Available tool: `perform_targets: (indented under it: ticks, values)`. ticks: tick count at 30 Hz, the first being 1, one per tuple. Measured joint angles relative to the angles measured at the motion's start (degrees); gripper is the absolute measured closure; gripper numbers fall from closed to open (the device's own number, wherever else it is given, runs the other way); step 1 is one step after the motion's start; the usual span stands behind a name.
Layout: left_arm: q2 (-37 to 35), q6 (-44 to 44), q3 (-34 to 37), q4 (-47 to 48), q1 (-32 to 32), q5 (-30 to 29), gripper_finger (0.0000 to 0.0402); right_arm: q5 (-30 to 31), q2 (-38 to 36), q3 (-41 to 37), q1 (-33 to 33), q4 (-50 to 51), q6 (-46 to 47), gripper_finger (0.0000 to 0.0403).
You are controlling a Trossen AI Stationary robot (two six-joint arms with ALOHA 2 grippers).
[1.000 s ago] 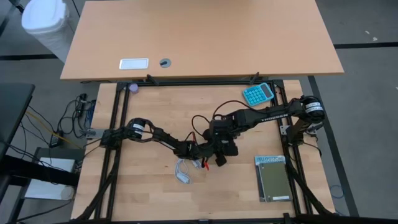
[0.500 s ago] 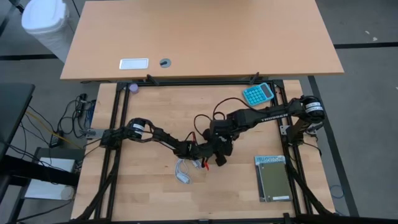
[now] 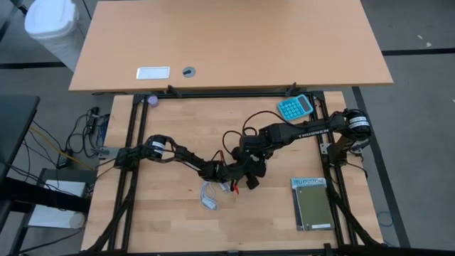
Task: Screw lightbulb
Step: Insert the lightbulb into the socket
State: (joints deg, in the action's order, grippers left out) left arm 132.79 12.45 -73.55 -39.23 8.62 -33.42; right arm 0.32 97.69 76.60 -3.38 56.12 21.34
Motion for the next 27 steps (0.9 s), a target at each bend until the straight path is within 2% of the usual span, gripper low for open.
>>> perform_targets:
  ticks: [9, 12, 19, 27]
  values:
    - [0.0, -0.1, 0.0, 0.0, 0.0, 0.5, 0.0196, 0.0, 0.0, 0.0, 0.0, -1.0, -8.5, 0.0059]
    - [0.0, -0.1, -0.1, 0.1, -0.1, 0.6, 0.0196, -0.8, 0.0, 0.3, 0.0, -3.5, -15.0, 0.0047]
    - [0.0, -0.2, -0.2, 0.7, -0.2, 0.6, 0.0196, -0.6, -0.1, 0.3, 0.0, -2.1, -28.5, 0.0023]
    - [0.0, -0.3, -0.2, 0.9, -0.1, 0.6, 0.0196, 1.8, -0.1, 0.2, 0.0, -1.5, -40.8, 0.0016]
